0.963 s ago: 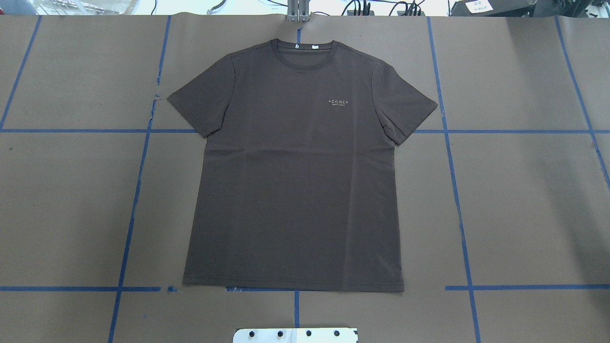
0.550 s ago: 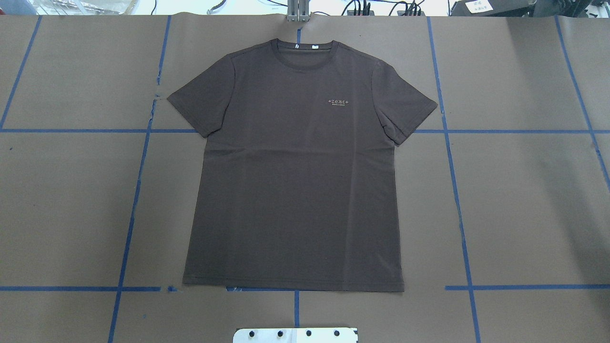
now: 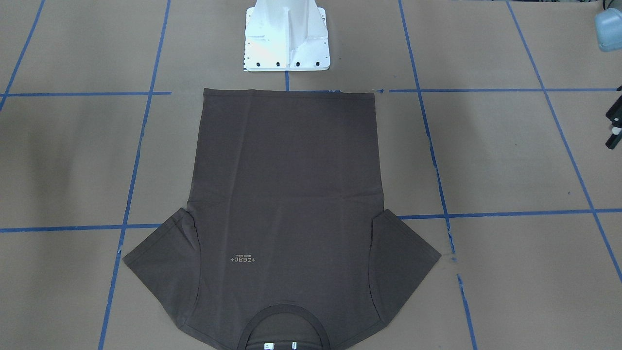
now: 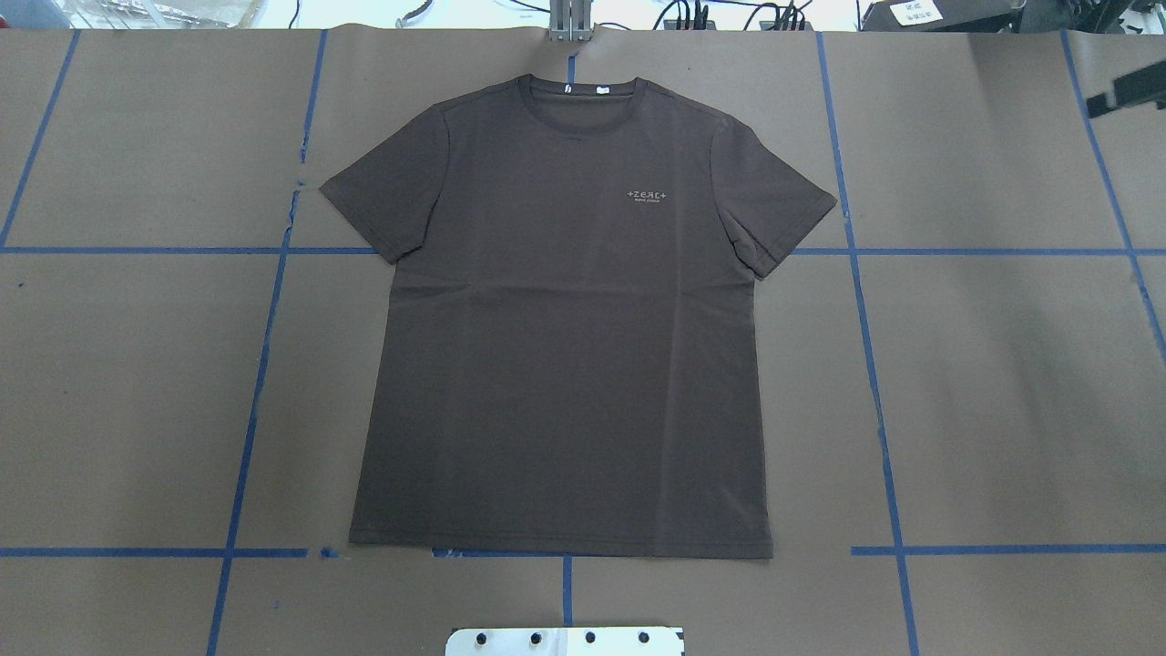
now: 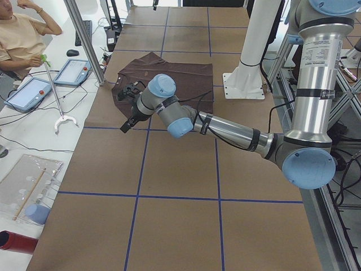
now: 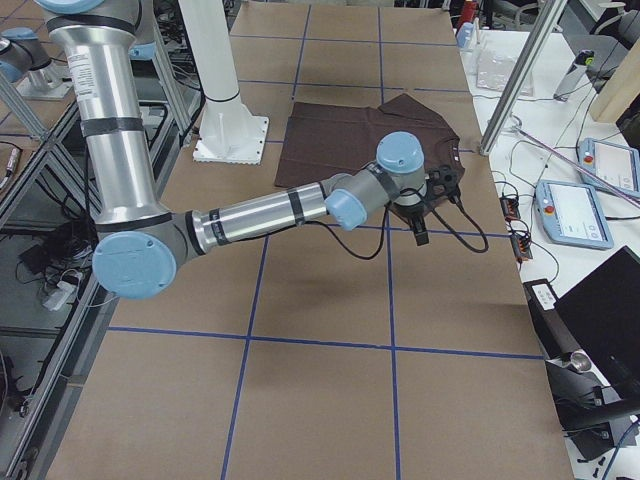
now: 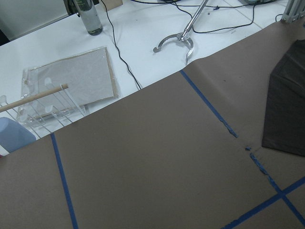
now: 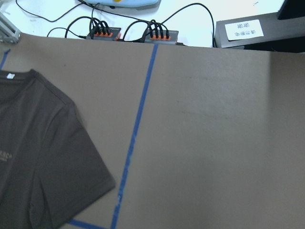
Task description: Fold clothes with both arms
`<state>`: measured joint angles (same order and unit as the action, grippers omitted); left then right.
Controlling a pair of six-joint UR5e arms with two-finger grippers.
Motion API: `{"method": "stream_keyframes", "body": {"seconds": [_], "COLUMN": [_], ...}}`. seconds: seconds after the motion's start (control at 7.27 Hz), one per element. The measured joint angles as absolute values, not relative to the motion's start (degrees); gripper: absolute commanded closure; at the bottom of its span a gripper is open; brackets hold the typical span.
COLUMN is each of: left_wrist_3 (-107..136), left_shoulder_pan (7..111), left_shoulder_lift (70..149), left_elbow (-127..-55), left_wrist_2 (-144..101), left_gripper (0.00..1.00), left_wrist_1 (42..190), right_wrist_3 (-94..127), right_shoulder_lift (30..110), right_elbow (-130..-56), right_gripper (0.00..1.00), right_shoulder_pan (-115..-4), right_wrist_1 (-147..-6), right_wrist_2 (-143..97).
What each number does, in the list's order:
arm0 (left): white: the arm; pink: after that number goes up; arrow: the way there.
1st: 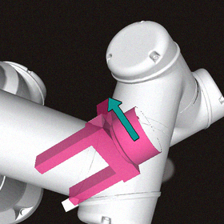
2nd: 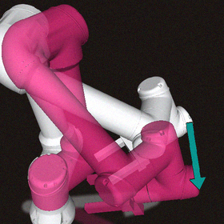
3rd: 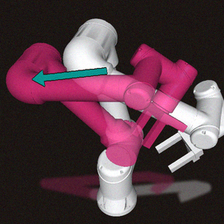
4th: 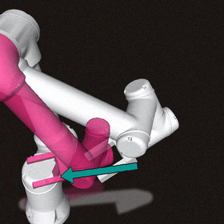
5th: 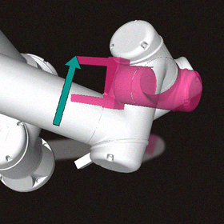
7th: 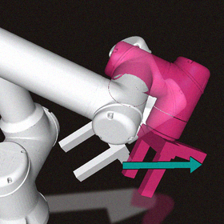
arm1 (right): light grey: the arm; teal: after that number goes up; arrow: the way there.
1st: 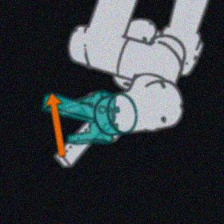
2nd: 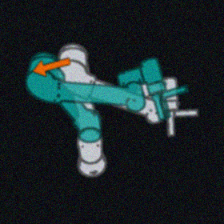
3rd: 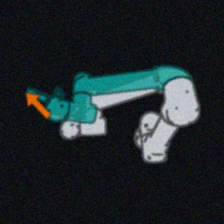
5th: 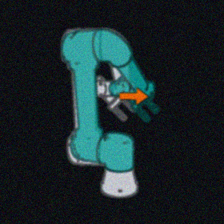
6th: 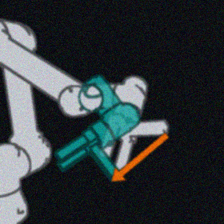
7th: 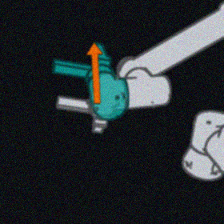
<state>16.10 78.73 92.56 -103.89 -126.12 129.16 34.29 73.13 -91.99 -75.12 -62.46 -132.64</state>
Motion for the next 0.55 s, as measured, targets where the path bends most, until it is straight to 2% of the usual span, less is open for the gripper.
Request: {"method": "stream_keyframes", "body": {"seconds": [0.28, 0.55], "left_wrist_3": [17.9, 18.2], "left_shoulder_pan": [77.2, 76.8], "left_shoulder_lift": [92.6, 92.6], "left_elbow": [-103.7, -103.7], "left_wrist_2": [-126.0, -125.9], "left_gripper": [0.00, 0.00], "left_wrist_1": [130.7, 131.0], "right_wrist_3": [49.1, 56.4], "right_shoulder_lift": [68.9, 66.9], "right_elbow": [-86.4, -82.7], "right_gripper": [0.23, 0.26], "right_shoulder_pan": [-65.1, -56.5], "right_wrist_1": [-52.0, -47.9], "right_wrist_2": [-120.1, -109.1]}}
